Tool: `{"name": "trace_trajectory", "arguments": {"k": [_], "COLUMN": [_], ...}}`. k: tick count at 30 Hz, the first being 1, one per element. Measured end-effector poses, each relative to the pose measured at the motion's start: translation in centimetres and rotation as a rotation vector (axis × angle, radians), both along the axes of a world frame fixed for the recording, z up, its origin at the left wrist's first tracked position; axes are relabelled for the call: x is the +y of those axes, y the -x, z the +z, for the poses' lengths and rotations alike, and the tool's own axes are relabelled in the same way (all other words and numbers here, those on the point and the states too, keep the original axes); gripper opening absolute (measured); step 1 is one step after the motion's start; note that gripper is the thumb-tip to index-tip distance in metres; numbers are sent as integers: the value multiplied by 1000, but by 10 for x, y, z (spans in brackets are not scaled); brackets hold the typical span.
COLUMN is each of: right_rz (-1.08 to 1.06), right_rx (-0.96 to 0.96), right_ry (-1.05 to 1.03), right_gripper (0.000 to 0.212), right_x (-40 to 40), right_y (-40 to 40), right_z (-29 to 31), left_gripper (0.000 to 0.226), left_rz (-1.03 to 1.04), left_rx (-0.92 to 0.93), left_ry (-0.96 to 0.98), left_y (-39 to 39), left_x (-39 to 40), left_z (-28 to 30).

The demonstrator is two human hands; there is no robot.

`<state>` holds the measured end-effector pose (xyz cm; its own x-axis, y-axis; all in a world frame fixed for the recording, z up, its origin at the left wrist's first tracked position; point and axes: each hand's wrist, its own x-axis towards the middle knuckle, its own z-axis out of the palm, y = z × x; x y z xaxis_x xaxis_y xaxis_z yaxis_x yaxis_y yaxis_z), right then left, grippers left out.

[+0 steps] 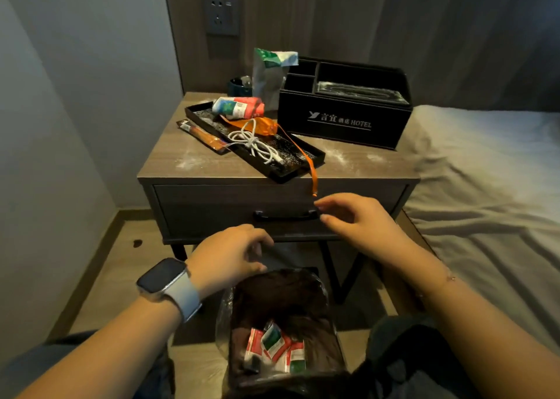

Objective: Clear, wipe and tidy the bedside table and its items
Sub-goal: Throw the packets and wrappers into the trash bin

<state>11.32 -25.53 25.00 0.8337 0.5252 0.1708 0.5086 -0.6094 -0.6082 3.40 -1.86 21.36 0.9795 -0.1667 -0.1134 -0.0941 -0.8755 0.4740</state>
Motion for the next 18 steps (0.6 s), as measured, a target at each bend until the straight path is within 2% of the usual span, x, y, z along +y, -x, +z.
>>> {"name": "trace_trajectory", "arguments": {"k": [3,7,11,15,18], "right_rz": [-1,-22,-24,-46,-14], "right_rx": [-73,-122,-163,-270,-282], "right_ry": [-125,-205,-167,-23,59], "right_gripper": [25,21,20,23,25], "right_x": [26,47,58,68,80], "right_y": [-7,-14,-32,-66,-91], "right_z": [15,34,51,61,67], "left_gripper": [34,28,22,17,16], "left_rz": [84,201,270,345,381], "left_rx": [-28,-130,-227,-309,-410], "left_ry": [158,182,230,310,226], "left_y": [17,26,17,-14,-46], "left_x": [21,38,43,49,61], "left_z": [15,35,63,87,96]}}
